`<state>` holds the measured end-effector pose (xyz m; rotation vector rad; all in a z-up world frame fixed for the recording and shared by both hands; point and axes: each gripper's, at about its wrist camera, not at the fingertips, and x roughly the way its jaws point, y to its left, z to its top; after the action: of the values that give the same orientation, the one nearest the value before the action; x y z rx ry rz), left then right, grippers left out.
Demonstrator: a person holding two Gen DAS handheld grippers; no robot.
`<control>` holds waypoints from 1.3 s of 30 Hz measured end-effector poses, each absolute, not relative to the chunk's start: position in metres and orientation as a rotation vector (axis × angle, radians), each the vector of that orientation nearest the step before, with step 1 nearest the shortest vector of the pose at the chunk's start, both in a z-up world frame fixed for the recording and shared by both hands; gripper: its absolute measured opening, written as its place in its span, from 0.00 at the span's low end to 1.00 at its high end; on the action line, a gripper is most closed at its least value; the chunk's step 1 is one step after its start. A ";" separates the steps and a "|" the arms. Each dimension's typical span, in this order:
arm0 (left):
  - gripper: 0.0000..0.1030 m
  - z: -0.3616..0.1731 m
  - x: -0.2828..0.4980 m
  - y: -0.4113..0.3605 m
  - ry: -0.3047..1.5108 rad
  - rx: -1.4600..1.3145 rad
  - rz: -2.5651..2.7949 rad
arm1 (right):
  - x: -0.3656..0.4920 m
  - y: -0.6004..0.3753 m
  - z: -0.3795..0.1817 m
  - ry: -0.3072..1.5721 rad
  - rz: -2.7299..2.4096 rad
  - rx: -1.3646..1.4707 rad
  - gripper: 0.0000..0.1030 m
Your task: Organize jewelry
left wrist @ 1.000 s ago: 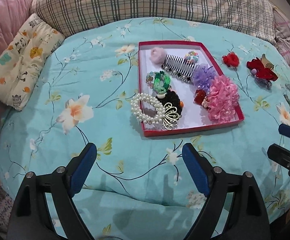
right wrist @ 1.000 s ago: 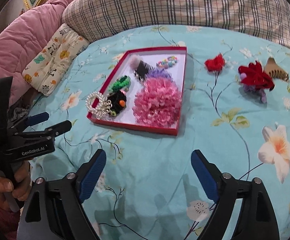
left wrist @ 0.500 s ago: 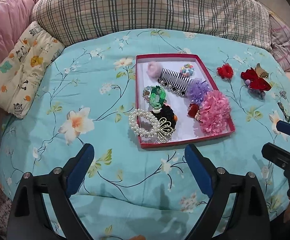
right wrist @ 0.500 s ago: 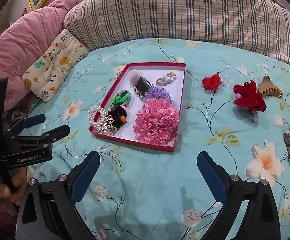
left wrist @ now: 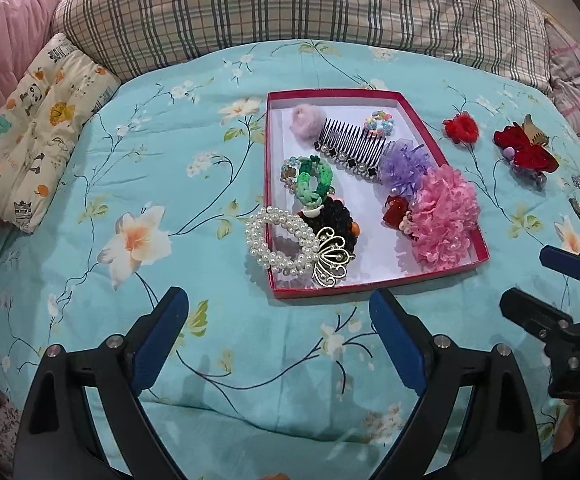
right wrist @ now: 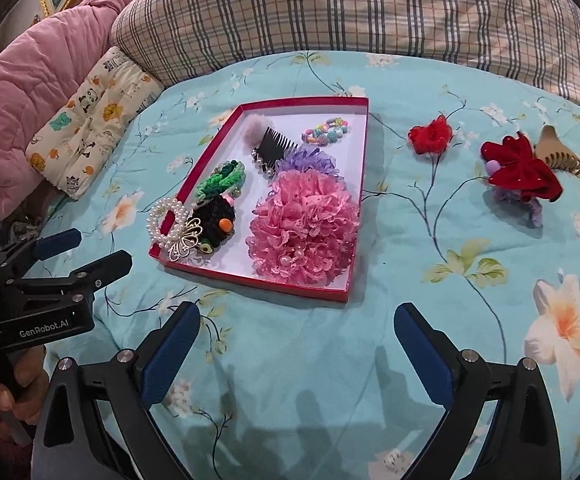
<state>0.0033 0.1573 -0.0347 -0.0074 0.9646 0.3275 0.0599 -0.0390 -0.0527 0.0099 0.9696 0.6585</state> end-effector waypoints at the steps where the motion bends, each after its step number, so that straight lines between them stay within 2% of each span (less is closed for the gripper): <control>1: 0.90 -0.035 0.004 0.158 0.964 -0.006 0.329 | 0.061 -0.037 -0.055 0.973 0.658 0.008 0.96; 39: 0.90 -0.040 0.013 0.164 0.969 -0.025 0.325 | 0.068 -0.028 -0.058 0.981 0.664 0.009 0.96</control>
<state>0.0132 0.1639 -0.0402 -0.0247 0.9689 0.3249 0.0681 -0.0284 -0.0578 0.0092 0.9806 0.6643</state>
